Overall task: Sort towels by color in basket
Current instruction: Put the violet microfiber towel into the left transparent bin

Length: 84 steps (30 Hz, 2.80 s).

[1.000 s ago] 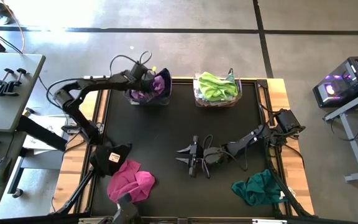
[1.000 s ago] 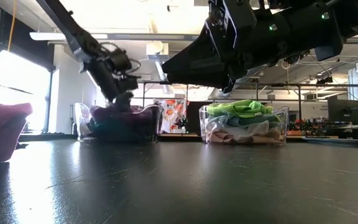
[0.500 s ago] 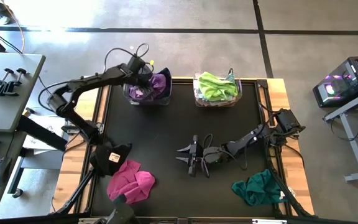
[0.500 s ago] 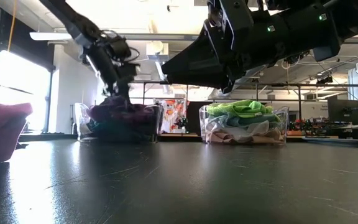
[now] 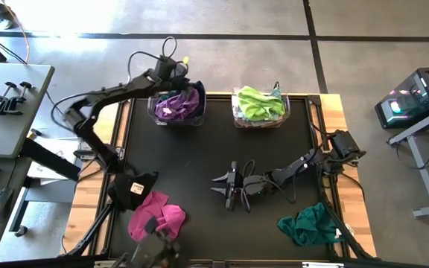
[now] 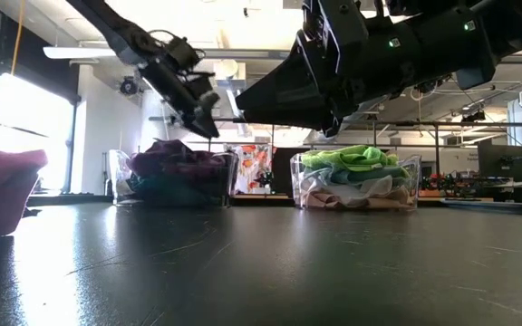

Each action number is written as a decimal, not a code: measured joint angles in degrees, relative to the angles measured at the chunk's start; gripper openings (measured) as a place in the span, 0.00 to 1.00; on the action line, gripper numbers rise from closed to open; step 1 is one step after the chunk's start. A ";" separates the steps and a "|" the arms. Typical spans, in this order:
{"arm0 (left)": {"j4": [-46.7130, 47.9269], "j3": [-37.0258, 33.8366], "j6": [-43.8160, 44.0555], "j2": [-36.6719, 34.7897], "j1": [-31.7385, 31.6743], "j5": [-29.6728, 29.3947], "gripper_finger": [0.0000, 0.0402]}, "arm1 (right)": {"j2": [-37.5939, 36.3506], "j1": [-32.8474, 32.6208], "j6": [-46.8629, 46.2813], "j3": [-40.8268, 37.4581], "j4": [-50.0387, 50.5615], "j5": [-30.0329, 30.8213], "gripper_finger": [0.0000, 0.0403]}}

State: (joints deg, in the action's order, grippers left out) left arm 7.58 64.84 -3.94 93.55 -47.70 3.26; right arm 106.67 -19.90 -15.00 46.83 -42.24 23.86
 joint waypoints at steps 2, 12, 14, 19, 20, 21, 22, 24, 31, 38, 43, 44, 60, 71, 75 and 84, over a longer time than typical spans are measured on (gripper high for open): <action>-4.83 0.00 3.61 3.16 -0.39 -0.56 0.29 | 0.00 0.00 0.00 0.00 0.23 0.00 0.34; -10.57 -0.04 4.77 10.18 -0.54 6.18 0.21 | -0.02 0.00 -0.62 0.00 1.56 0.00 0.34; -9.09 -0.04 2.90 9.56 -0.25 8.99 0.20 | -0.02 0.00 -0.96 0.00 1.58 0.00 0.34; -4.87 0.01 -2.07 9.25 0.78 9.56 0.18 | -0.02 0.00 -1.51 0.01 1.86 0.00 0.34; -3.71 0.00 -2.99 9.25 0.94 9.38 0.18 | -0.02 0.00 -1.51 0.00 1.84 0.00 0.34; -2.69 0.00 -3.74 9.25 0.96 8.62 0.18 | -0.02 0.00 -1.51 0.00 1.82 0.00 0.34; -1.75 0.00 -4.25 9.25 0.96 7.53 0.18 | -0.02 0.00 -1.51 0.00 1.82 0.00 0.34; -0.21 0.00 -4.83 9.33 0.82 4.48 0.18 | -0.02 0.00 -1.52 0.00 1.82 0.00 0.34; -0.40 0.00 -4.72 13.52 -0.09 1.30 0.18 | -0.02 0.00 -1.51 0.00 1.87 0.00 0.34; -0.36 0.11 -4.57 16.69 0.42 -0.59 0.18 | -0.02 0.00 -1.51 0.00 2.19 0.00 0.34; 3.90 0.20 -5.65 12.51 0.89 -2.01 0.18 | -0.02 0.02 -1.51 0.00 2.19 0.00 0.34; 5.01 0.59 -5.76 11.40 0.89 -2.09 0.18 | -0.02 0.02 -1.51 0.00 2.21 0.00 0.34; 4.13 1.15 -4.89 0.83 1.72 -2.37 0.18 | -0.02 0.02 -1.32 0.00 2.17 0.00 0.34; -3.83 -2.78 -2.25 12.23 2.88 -2.41 0.18 | -0.02 0.02 -1.47 0.00 2.61 0.00 0.34; -3.99 -2.78 -2.35 12.59 2.86 -2.35 0.18 | -0.02 0.02 -1.49 0.00 2.61 0.00 0.34; 7.52 -1.62 -4.33 -0.45 5.09 -2.26 0.18 | -0.02 0.03 -1.67 0.00 2.61 0.00 0.34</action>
State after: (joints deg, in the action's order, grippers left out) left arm 15.10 63.22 -8.27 93.11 -42.61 1.00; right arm 106.65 -19.87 -16.67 46.83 -39.63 23.86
